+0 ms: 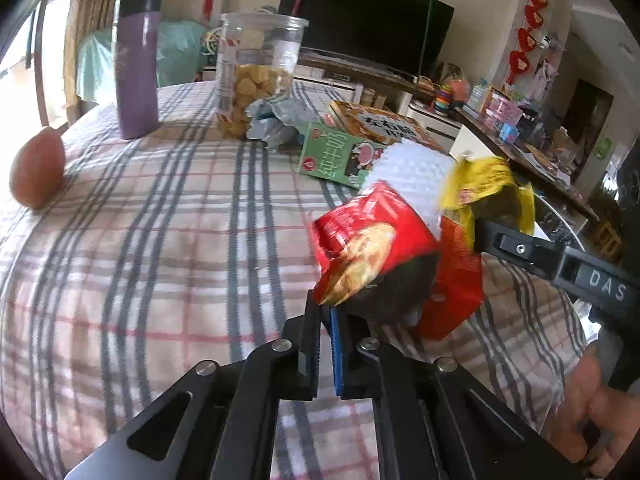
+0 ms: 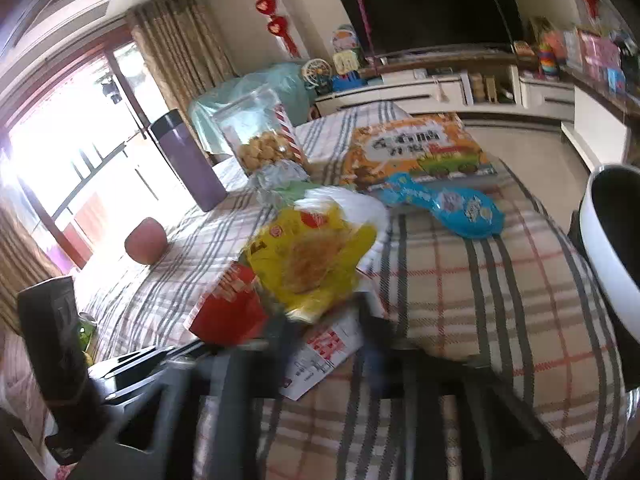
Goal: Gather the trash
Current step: 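Grasp the red chip bag with the left tool while the right tool grasps the yellow snack bag, then carry the red and yellow bags over the bin with both tools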
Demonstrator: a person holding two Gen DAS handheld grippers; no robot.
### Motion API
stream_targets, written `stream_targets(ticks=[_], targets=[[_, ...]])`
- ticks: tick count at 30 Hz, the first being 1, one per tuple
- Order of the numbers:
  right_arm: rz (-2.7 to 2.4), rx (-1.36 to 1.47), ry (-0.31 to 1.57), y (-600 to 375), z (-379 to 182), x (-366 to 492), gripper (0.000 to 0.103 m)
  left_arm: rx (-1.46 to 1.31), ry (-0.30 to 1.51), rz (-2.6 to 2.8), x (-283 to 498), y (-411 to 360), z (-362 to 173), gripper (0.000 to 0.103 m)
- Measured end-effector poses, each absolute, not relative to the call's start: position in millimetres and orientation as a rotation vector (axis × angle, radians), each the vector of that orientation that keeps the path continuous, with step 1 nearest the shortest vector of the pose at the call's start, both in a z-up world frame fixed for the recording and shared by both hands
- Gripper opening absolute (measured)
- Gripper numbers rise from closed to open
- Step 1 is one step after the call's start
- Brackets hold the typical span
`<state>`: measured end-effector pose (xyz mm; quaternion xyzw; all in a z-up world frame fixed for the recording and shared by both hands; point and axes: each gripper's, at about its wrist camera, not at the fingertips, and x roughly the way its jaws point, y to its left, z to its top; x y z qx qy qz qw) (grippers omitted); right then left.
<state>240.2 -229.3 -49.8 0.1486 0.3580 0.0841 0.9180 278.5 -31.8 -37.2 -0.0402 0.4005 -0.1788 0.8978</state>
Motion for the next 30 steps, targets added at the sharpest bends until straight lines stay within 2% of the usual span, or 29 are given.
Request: stream_targets(ticks=[3, 9, 16, 17, 19, 21, 22, 23, 24, 26, 30], targets=[[0.163, 0.323, 0.703, -239.3, -47.4, 227.6, 0.001, -0.106, 0.824, -0.353, 267.2, -21.9, -36.2, 0.002], [0.165, 0.335, 0.699, -261.7, -42.1, 203.1, 0.000, -0.133, 0.811, -0.361, 238.8, -11.3, -30.3, 0.001], [0.160, 0.268, 0.807, -274.7, -59.2, 183.2, 0.000, -0.094, 0.807, -0.375, 211.0, -16.8, -24.9, 0.001], [0.155, 0.266, 0.828, -275.7, -63.7, 183.0, 0.006, -0.088, 0.812, -0.367, 213.3, -18.1, -25.1, 0.003], [0.140, 0.281, 0.853, -280.4, -71.1, 183.3, 0.008, -0.100, 0.832, -0.359, 218.5, -18.6, -25.6, 0.009], [0.127, 0.298, 0.866, -284.9, -75.2, 183.8, 0.010, -0.121, 0.830, -0.352, 225.0, -20.2, -22.5, 0.024], [0.121, 0.308, 0.865, -286.6, -76.0, 183.8, 0.013, -0.124, 0.828, -0.344, 228.7, -20.3, -21.3, 0.029], [0.117, 0.312, 0.862, -287.3, -75.9, 183.7, 0.022, -0.129, 0.823, -0.340, 233.3, -20.8, -19.5, 0.038], [0.115, 0.313, 0.858, -288.7, -75.9, 182.8, 0.032, -0.133, 0.818, -0.339, 236.5, -21.8, -19.4, 0.040], [0.110, 0.316, 0.845, -288.9, -74.7, 183.2, 0.038, -0.147, 0.814, -0.335, 247.9, -22.3, -17.7, 0.042], [0.109, 0.336, 0.844, -289.2, -76.7, 188.7, 0.038, -0.169, 0.821, -0.338, 270.7, -26.0, -24.5, 0.041]])
